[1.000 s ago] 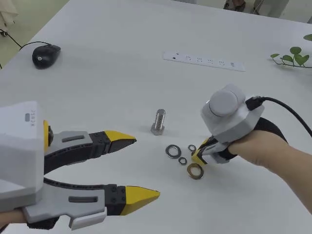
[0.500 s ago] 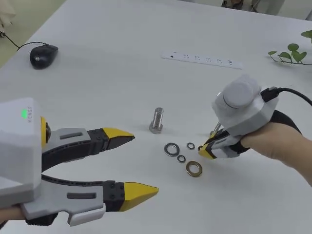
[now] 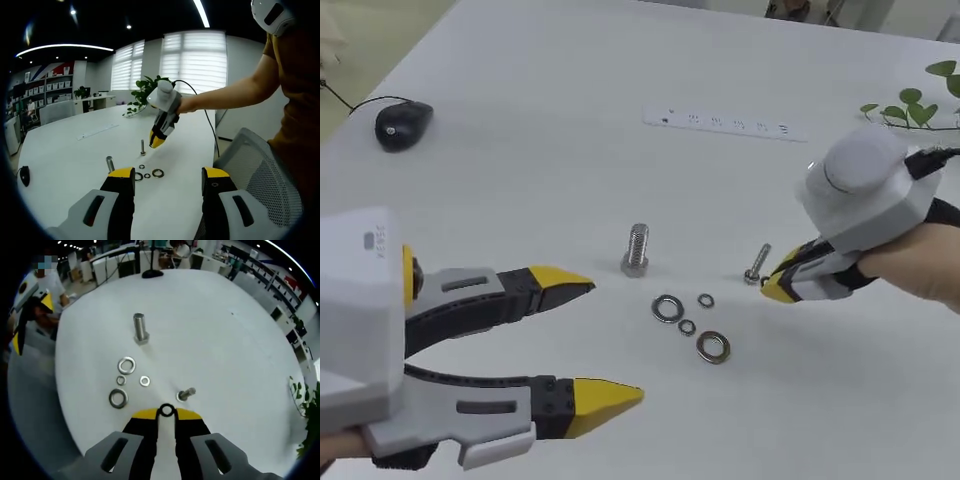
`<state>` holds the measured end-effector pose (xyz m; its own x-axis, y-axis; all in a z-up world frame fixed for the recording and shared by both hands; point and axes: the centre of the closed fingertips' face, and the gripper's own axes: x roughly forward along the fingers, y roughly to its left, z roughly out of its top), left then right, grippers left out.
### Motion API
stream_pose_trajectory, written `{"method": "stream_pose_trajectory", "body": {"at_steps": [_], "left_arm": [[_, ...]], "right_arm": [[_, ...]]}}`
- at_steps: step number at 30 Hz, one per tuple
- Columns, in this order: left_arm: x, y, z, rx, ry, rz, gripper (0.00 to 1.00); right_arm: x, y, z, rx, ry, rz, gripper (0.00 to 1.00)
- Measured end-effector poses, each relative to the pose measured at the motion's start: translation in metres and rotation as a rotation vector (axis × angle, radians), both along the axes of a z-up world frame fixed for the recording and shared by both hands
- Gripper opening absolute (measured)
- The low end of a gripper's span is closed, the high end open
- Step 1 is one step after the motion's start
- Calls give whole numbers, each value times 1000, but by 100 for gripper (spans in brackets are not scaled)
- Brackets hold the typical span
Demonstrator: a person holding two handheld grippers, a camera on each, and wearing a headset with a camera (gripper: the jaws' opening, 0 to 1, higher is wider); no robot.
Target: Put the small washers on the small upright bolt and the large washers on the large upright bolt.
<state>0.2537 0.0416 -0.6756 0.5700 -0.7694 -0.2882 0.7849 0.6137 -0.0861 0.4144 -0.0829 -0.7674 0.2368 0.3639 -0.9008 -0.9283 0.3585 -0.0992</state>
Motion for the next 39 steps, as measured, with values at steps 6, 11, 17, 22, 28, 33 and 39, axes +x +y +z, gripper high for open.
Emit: {"method": "stream_pose_trajectory", "body": {"at_steps": [6, 11, 17, 22, 28, 33, 39], "left_arm": [[1, 1, 1, 3, 0, 2, 53], [2, 2, 1, 3, 1, 3, 52], [3, 3, 1, 4, 3, 3, 52], [3, 3, 1, 4, 4, 3, 52], [3, 4, 0, 5, 5, 5, 52], [2, 4, -2, 5, 8, 8, 52], [3, 5, -2, 3, 7, 12, 52]], "right_arm": [[15, -2, 11, -8, -29, 8, 11], [23, 0, 18, -14, -39, 25, 11], [29, 4, 21, -33, -46, 63, 11], [31, 9, 20, -51, -45, 94, 12], [32, 8, 16, -73, -30, 115, 12], [33, 8, 13, -79, -24, 119, 12], [34, 10, 8, -91, -14, 133, 12]]}}
